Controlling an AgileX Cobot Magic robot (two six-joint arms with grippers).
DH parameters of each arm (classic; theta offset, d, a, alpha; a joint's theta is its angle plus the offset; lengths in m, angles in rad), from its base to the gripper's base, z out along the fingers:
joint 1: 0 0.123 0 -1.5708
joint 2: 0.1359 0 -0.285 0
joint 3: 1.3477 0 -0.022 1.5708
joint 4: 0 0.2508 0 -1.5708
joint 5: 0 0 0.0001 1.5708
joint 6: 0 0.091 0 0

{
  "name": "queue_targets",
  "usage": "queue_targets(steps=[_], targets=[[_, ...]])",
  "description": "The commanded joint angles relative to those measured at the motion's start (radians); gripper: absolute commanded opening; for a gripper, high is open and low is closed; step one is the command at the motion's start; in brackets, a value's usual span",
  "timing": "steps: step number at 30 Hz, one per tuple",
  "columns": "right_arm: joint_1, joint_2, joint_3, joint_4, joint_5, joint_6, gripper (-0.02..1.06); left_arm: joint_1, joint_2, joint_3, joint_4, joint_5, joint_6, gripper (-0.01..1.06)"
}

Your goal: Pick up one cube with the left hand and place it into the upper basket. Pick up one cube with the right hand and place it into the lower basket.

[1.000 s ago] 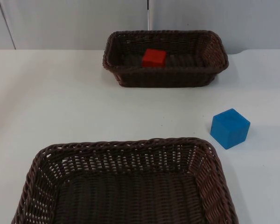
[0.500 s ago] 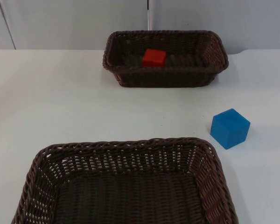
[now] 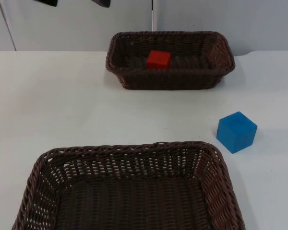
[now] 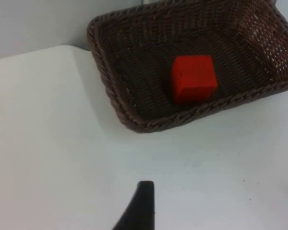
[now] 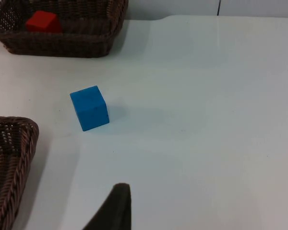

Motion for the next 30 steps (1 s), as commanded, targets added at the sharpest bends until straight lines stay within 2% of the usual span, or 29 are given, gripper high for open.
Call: queue_targets(steps=[1, 5, 13, 19, 23, 30], targets=[[-0.002, -0.004, 0.008, -0.002, 0.000, 0.001, 1.05, -0.003, -0.102, 0.096, 0.000, -0.062, -0.016, 0.85], [-0.002, -0.004, 0.008, -0.002, 0.000, 0.001, 1.05, -0.003, -0.196, 0.182, 0.000, -0.092, -0.020, 0.85], [-0.002, -0.004, 0.008, -0.002, 0.000, 0.001, 1.05, -0.003, -0.380, 0.312, 0.000, -0.083, -0.045, 0.85], [-0.002, -0.004, 0.008, -0.002, 0.000, 0.001, 1.05, -0.003, -0.518, 0.383, 0.002, -0.044, -0.053, 0.85], [-0.002, -0.004, 0.008, -0.002, 0.000, 0.001, 1.05, -0.003, -0.637, 0.431, 0.011, 0.028, -0.053, 0.85], [-0.002, -0.004, 0.008, -0.002, 0.000, 0.001, 1.05, -0.003, -0.770, 0.493, 0.037, 0.068, -0.069, 0.85]])
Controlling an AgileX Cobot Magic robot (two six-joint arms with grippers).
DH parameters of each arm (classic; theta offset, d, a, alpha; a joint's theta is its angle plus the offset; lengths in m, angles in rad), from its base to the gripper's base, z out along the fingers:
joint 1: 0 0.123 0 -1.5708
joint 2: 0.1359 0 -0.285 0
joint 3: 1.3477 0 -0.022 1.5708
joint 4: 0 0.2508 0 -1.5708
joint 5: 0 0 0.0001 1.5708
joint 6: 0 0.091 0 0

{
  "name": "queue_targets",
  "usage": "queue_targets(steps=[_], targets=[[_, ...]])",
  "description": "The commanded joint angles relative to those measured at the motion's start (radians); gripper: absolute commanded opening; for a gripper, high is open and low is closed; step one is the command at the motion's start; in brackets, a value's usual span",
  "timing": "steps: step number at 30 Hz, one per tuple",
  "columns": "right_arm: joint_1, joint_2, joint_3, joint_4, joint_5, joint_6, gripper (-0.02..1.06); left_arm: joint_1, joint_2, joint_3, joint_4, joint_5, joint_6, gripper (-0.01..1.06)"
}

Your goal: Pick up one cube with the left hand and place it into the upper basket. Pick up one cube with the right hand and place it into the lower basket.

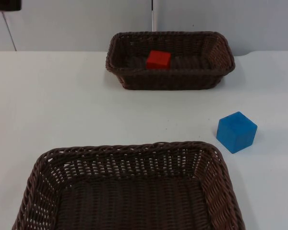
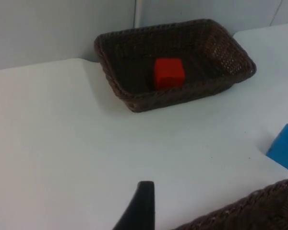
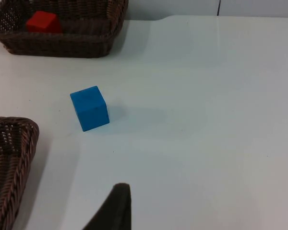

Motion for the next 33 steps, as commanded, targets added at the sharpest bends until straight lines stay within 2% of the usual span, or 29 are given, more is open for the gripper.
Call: queue_targets(steps=[1, 6, 8, 13, 28, 33], targets=[[-0.002, -0.004, 0.008, -0.002, 0.000, -0.002, 1.05, -0.003, -0.053, 0.029, 0.026, 0.018, -0.027, 0.85], [-0.002, -0.004, 0.008, 0.000, -0.002, -0.002, 1.05, -0.003, -0.156, 0.082, 0.098, 0.046, -0.103, 0.85], [-0.002, -0.004, 0.008, 0.000, -0.003, -0.002, 1.05, -0.003, -0.209, 0.093, 0.172, 0.099, -0.157, 0.85], [-0.002, -0.004, 0.008, 0.000, -0.003, -0.002, 1.05, -0.003, -0.276, 0.093, 0.237, 0.163, -0.183, 0.85], [-0.002, -0.004, 0.008, 0.000, -0.003, -0.002, 1.05, -0.003, -0.322, 0.093, 0.249, 0.190, -0.199, 0.85], [-0.002, -0.004, 0.008, 0.000, -0.003, -0.002, 1.05, -0.003, -0.322, 0.093, 0.267, 0.222, -0.199, 0.85]])
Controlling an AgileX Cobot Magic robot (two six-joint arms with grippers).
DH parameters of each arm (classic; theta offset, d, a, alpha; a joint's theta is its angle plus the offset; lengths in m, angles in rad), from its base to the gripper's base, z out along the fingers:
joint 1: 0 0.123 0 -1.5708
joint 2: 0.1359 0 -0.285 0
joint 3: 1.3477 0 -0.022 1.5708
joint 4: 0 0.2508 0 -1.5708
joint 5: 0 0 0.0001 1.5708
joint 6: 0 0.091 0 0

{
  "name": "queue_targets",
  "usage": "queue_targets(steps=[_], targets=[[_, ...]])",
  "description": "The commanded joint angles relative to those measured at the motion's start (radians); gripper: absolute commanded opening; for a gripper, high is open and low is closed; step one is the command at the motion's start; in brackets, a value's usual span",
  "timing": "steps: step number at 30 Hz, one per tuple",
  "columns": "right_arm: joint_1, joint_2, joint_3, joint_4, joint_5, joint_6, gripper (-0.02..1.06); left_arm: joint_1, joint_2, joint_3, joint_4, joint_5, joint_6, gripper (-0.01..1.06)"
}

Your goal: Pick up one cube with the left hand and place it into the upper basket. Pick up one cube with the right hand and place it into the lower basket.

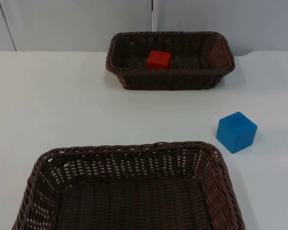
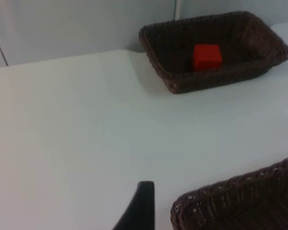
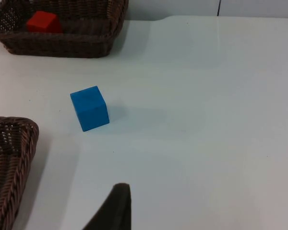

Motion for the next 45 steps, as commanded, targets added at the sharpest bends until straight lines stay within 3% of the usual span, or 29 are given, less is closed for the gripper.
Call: queue_targets(steps=[1, 15, 31, 45], targets=[[-0.002, -0.004, 0.008, 0.000, -0.003, 0.001, 1.05, -0.003, -0.009, 0.004, 0.007, 0.023, -0.007, 0.85], [-0.002, 0.085, -0.009, 0.000, -0.016, 0.001, 1.05, -0.003, -0.009, 0.004, 0.007, 0.042, -0.007, 0.85], [-0.002, 0.451, -0.062, 0.017, -0.202, -0.082, 1.05, -0.003, -0.009, 0.004, 0.007, 0.051, -0.007, 0.85], [-0.002, 0.855, -0.308, 0.026, -0.227, -0.082, 1.05, -0.003, -0.009, 0.004, 0.007, 0.051, -0.007, 0.85]])
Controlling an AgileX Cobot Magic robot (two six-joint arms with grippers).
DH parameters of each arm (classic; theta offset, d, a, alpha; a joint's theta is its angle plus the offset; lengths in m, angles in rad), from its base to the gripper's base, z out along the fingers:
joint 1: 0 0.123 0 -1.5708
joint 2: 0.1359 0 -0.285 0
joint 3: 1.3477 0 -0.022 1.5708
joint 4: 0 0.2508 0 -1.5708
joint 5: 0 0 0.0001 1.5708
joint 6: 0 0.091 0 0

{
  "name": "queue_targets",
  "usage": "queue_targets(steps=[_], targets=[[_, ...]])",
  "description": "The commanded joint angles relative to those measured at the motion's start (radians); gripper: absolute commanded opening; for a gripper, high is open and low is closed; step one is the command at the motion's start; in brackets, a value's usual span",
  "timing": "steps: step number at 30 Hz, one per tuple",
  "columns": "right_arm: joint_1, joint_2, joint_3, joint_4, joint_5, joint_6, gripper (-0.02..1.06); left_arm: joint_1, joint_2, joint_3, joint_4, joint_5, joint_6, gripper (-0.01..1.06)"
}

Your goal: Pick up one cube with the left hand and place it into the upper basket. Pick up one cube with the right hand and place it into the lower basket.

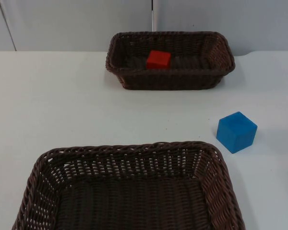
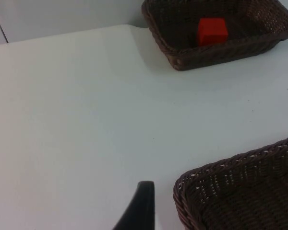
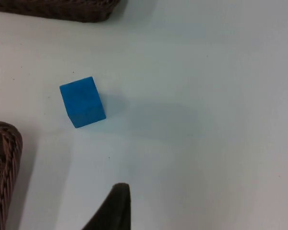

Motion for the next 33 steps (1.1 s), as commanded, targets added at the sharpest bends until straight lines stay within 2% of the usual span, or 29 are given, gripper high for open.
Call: queue_targets(steps=[1, 12, 19, 23, 33], targets=[[-0.002, 0.102, -0.057, 0.013, -0.012, -0.008, 1.05, -0.003, -0.009, 0.004, 0.007, -0.004, -0.007, 0.85], [-0.002, 0.346, -0.164, 0.040, 0.008, -0.030, 1.05, -0.003, -0.010, 0.004, 0.005, -0.004, -0.007, 0.85], [-0.002, 0.475, -0.195, 0.166, 0.001, -0.133, 1.05, -0.003, -0.010, 0.004, 0.005, -0.004, -0.007, 0.85], [0.021, 0.521, -0.197, 0.163, 0.001, -0.135, 1.05, -0.003, -0.010, 0.004, 0.005, -0.004, -0.007, 0.85], [0.233, 0.662, -0.197, 0.146, -0.118, -0.135, 1.05, -0.003, -0.010, 0.004, 0.005, -0.004, -0.007, 0.85]])
